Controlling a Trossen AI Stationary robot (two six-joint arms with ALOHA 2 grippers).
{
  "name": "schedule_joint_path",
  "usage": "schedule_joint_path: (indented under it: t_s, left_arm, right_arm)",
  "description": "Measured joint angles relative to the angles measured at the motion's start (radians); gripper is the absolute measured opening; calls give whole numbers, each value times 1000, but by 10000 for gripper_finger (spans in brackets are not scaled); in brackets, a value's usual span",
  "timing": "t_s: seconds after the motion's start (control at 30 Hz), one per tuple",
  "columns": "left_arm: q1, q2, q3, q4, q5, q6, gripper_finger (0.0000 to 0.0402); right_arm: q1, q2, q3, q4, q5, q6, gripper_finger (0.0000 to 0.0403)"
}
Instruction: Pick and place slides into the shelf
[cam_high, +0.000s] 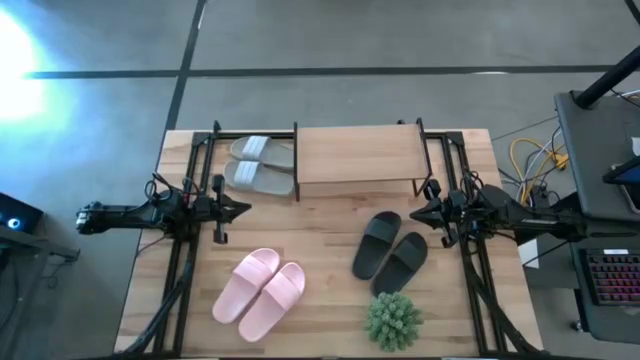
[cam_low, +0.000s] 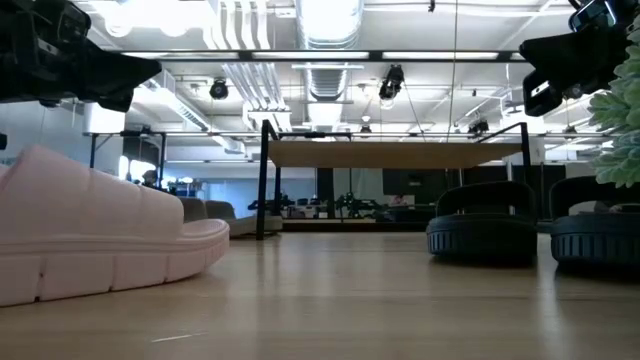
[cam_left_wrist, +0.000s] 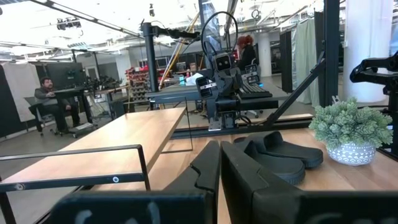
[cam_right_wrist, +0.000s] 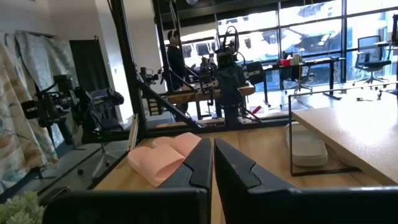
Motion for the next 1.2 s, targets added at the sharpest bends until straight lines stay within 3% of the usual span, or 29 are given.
schedule_joint_path:
  t_s: [0.07, 0.2, 0.4, 0.6, 0.73, 0.8, 0.93, 1.1, 1.2]
  left_arm:
    - [0, -1, 0, 0, 0, 0, 0]
    - [0, 0, 0, 0, 0, 0, 0]
    - [0, -1, 0, 0, 0, 0, 0]
    - [0, 0, 0, -1, 0, 0, 0]
    - [0, 0, 0, -1, 0, 0, 0]
    - [0, -1, 0, 0, 0, 0, 0]
    - [0, -1, 0, 0, 0, 0, 0]
    - [0, -1, 0, 0, 0, 0, 0]
    - [0, -1, 0, 3, -11, 0, 0]
  right_arm:
    - [0, 0, 0, 34, 0, 127, 8]
    - [0, 0, 1, 154, 40, 588, 9]
    - [0, 15, 0, 125, 285, 875, 9]
    - [1, 87, 1, 347, 205, 923, 9]
    - [2, 145, 0, 437, 490, 918, 8]
    - [2, 188, 2, 502, 540, 939, 9]
    - [13, 301, 82, 548, 429, 959, 8]
    - [18, 479, 213, 516, 424, 918, 9]
    - [18, 590, 299, 496, 333, 836, 9]
